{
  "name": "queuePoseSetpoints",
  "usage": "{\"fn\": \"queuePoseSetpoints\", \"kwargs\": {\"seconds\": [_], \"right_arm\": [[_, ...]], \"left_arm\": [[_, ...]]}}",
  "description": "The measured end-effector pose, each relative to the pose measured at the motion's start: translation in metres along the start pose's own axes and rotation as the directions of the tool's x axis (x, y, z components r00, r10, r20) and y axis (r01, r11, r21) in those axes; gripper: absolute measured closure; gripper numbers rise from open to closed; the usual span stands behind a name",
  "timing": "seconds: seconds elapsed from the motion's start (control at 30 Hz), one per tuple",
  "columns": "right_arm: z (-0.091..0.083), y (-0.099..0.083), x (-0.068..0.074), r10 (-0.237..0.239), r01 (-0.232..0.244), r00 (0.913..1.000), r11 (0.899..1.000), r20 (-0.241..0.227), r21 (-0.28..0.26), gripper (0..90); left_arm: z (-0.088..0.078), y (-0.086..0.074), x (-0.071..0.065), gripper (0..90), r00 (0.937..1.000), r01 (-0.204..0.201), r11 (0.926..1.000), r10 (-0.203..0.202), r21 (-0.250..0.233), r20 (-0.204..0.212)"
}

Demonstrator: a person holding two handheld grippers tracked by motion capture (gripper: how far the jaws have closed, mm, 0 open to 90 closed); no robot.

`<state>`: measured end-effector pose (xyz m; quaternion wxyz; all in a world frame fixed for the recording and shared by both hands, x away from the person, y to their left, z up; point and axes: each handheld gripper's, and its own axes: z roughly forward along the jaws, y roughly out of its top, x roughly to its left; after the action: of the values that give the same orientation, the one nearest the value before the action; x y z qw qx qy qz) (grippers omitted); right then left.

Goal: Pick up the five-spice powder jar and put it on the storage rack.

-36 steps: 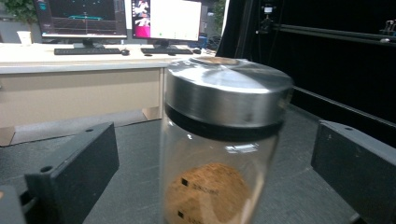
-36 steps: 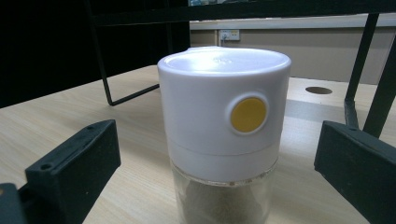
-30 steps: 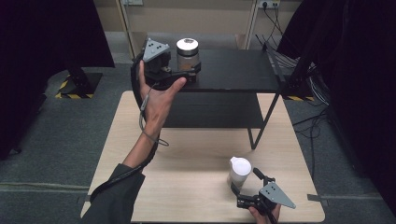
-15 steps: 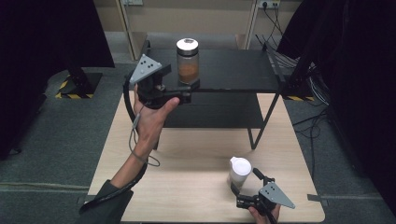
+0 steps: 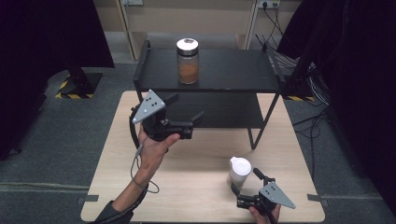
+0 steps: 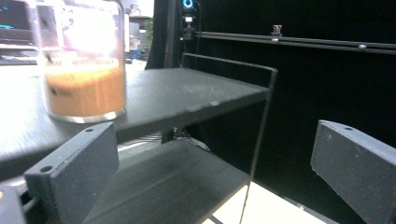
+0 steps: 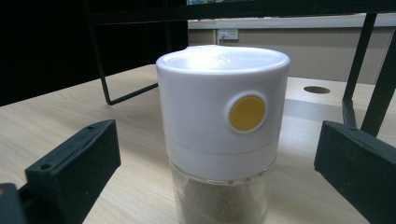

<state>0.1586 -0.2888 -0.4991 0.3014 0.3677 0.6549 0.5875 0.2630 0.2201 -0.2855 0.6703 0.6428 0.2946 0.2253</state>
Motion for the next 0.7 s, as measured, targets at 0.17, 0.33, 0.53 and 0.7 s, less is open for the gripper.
{"fn": "queuePoseSetpoints", "kwargs": {"seconds": [0.17, 0.33, 0.53, 0.7], "right_arm": [[0.0, 0.0, 0.0, 0.002, -0.002, 1.0, 1.0, 0.001, -0.001, 0.6], [0.0, 0.0, 0.0, -0.001, 0.001, 1.0, 1.0, 0.001, -0.001, 0.6], [-0.001, 0.0, 0.0, 0.001, -0.001, 1.0, 1.0, 0.004, -0.004, 0.6], [-0.001, 0.0, 0.0, 0.002, -0.002, 1.0, 1.0, 0.004, -0.004, 0.6]], "left_arm": [[-0.007, -0.018, 0.002, 0.3, 0.9999, -0.013, 0.9999, 0.013, 0.004, -0.005], [-0.013, -0.037, 0.006, 0.3, 0.9998, -0.011, 0.9999, 0.011, 0.004, -0.015], [-0.017, -0.051, 0.009, 0.3, 0.9997, -0.018, 0.9997, 0.018, 0.013, -0.017], [-0.02, -0.06, 0.01, 0.3, 0.9997, -0.023, 0.9996, 0.023, 0.015, -0.007]]}}
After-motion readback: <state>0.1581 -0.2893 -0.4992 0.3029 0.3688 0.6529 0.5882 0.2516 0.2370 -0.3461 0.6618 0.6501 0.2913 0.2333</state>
